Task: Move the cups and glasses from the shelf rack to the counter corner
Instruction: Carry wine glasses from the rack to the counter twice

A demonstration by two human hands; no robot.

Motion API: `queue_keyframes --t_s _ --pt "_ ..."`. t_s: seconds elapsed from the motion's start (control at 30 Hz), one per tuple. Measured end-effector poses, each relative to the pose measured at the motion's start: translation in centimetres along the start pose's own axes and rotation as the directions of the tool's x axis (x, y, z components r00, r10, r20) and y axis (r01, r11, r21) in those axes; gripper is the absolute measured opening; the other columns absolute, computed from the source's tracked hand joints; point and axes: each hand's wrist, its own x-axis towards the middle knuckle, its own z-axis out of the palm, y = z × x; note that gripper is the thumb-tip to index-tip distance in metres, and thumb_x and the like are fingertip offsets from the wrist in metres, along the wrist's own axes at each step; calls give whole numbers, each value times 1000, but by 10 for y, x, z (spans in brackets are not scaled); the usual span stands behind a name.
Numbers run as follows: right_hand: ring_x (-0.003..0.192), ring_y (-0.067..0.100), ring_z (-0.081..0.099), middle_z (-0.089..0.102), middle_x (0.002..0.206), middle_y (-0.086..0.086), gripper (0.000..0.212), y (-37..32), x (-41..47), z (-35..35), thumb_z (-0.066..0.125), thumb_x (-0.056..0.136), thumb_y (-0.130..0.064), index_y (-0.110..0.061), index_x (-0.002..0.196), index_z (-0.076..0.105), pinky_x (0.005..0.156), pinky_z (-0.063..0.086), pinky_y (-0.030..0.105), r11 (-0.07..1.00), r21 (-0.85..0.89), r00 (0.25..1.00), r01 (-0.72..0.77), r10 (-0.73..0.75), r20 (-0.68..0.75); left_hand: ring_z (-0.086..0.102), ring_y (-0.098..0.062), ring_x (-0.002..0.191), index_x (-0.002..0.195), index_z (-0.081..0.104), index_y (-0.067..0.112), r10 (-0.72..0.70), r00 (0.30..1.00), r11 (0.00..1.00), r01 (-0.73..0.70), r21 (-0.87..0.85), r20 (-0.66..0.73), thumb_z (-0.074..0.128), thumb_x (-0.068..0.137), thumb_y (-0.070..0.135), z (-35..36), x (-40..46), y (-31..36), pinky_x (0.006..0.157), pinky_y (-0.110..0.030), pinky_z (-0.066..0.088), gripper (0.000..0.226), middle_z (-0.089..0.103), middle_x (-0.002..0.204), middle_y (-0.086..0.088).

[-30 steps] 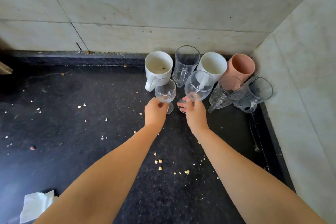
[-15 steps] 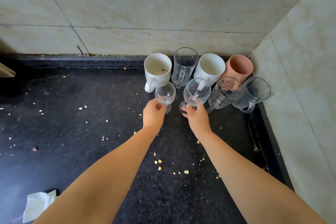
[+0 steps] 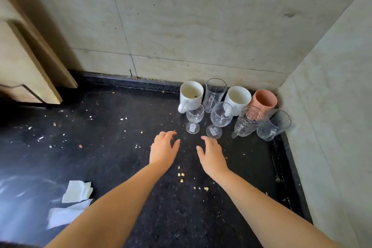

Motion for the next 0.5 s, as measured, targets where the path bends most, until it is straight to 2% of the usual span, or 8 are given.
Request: queue_keyframes --t_s 0.07,0.17,0.27,0.37,0.5 --pt "137 24 34 36 150 5 46 -6 -10 6 41 99 -33 -18 143 36 107 38 42 942 -262 978 210 -205 49 48 -21 120 133 50 20 51 999 981 -47 186 -15 47 96 35 -12 -20 -13 102 -36 40 40 53 125 0" --pt "145 24 22 26 156 5 47 -21 -23 19 38 100 -33 -21 145 33 116 25 47 783 -431 893 449 -411 184 45 -21 126 135 47 21 44 998 944 -30 330 -36 45 96 37 -30 -55 -40 107 -36 32 42 51 130 2" --pt "148 24 14 17 159 4 47 -45 -41 38 35 101 -32 -22 147 29 119 16 49 686 -459 826 564 -479 298 48 -25 124 132 52 19 13 995 932 24 362 -99 49 94 36 -49 -96 -73 106 -39 34 41 55 128 -2" --pt "148 23 13 17 159 3 47 -68 -63 57 34 101 -32 -23 147 28 119 14 48 646 -431 777 630 -526 346 49 -28 123 131 52 18 -76 989 915 120 385 -128 50 94 37 -68 -133 -102 104 -40 35 42 56 128 -4" --pt "148 23 14 18 159 4 46 -106 -108 89 33 102 -31 -21 146 31 119 14 48 520 -408 661 750 -617 427 48 -28 125 132 51 19 -189 954 895 265 359 -232 48 94 37 -100 -200 -144 103 -40 35 42 55 130 -3"
